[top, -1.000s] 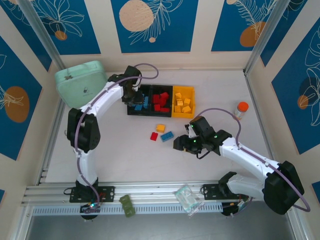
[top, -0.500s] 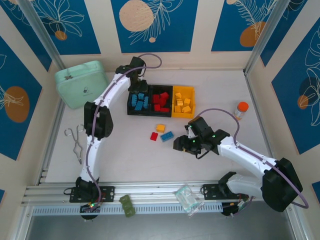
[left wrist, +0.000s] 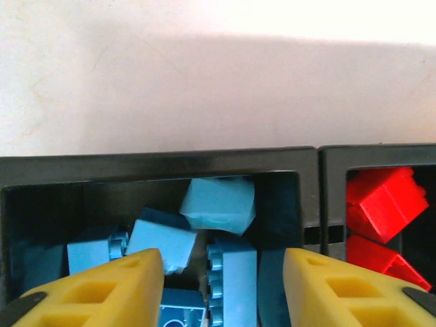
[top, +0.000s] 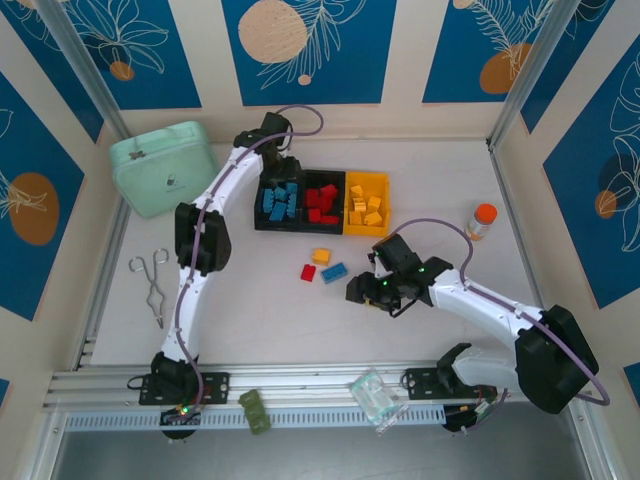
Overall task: Sort the legos into containers by color
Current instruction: Place the lego in the container.
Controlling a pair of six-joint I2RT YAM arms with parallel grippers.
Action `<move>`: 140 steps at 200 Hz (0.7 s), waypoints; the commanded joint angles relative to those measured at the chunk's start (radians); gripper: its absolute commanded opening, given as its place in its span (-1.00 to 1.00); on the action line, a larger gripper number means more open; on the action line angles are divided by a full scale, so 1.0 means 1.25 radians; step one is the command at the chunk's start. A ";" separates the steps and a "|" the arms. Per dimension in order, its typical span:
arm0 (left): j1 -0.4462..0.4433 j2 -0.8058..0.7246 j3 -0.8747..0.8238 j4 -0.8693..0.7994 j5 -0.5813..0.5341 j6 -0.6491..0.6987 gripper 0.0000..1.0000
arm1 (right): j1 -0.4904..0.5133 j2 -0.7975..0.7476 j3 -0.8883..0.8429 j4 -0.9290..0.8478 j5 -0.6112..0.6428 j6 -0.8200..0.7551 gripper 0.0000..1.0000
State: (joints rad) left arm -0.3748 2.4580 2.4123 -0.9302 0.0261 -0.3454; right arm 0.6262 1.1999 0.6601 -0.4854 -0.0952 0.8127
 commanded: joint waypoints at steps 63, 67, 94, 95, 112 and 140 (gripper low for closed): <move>-0.007 -0.174 -0.188 0.064 0.059 -0.010 0.06 | 0.019 -0.002 0.048 -0.024 0.039 0.003 0.16; -0.008 -0.194 -0.215 0.076 0.064 -0.011 0.06 | 0.020 -0.002 0.052 -0.026 0.043 0.004 0.17; -0.014 -0.329 -0.403 0.147 0.099 -0.017 0.08 | 0.028 0.009 0.080 -0.039 0.067 0.017 0.28; -0.015 -0.333 -0.412 0.150 0.101 -0.017 0.08 | 0.028 0.010 0.080 -0.039 0.068 0.018 0.28; -0.017 -0.420 -0.539 0.199 0.122 -0.025 0.09 | 0.037 0.033 0.106 -0.050 0.091 0.039 0.36; -0.018 -0.558 -0.742 0.280 0.166 -0.057 0.12 | 0.053 0.098 0.167 -0.080 0.127 0.076 0.53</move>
State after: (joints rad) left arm -0.3901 1.8755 1.6466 -0.6903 0.1562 -0.3767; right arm 0.6720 1.2629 0.8009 -0.5274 0.0051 0.8577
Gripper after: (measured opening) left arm 0.554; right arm 0.727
